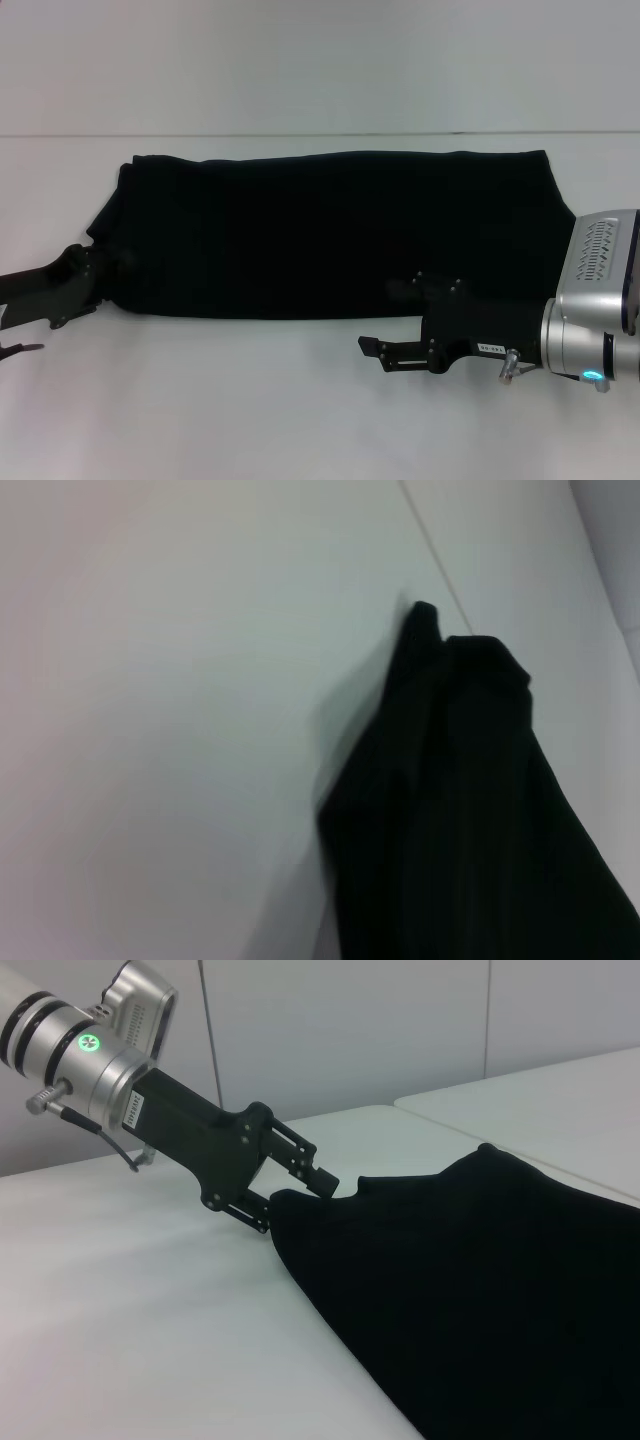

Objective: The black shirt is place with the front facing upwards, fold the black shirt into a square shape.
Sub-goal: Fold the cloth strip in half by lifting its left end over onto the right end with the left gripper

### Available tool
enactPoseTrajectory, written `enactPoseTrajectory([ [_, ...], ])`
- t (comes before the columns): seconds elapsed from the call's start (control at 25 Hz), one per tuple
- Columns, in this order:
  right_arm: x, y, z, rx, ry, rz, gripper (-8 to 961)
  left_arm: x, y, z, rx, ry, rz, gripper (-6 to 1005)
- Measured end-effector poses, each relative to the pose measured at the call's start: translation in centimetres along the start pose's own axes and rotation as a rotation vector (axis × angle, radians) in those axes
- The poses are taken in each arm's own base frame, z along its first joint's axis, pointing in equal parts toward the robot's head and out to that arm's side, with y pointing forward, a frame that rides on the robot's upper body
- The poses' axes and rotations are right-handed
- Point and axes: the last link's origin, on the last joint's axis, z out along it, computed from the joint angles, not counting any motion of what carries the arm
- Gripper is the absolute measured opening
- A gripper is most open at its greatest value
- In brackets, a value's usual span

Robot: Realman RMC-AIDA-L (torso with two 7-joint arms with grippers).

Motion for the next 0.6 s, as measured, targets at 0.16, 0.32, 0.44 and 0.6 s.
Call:
enactPoseTrajectory([
  [0.16, -0.03, -0.02, -0.02, 0.000, -0.002, 0.001, 943, -0.07, 0.19, 0.28, 0.005, 0.000, 0.053, 615],
  [0.32, -0.06, 0.04, -0.12, -0.002, -0.008, 0.004, 944, -0.05, 0.21, 0.52, 0.022, -0.003, 0.080, 471],
  [0.44, -0.05, 0.04, -0.16, -0.001, -0.010, 0.004, 943, 0.02, 0.16, 0.52, 0.027, 0.003, 0.091, 346],
  [0.6, -0.04, 0.04, -0.19, -0.001, -0.011, 0.005, 943, 0.03, 0.01, 0.41, 0.025, 0.010, 0.108, 113],
])
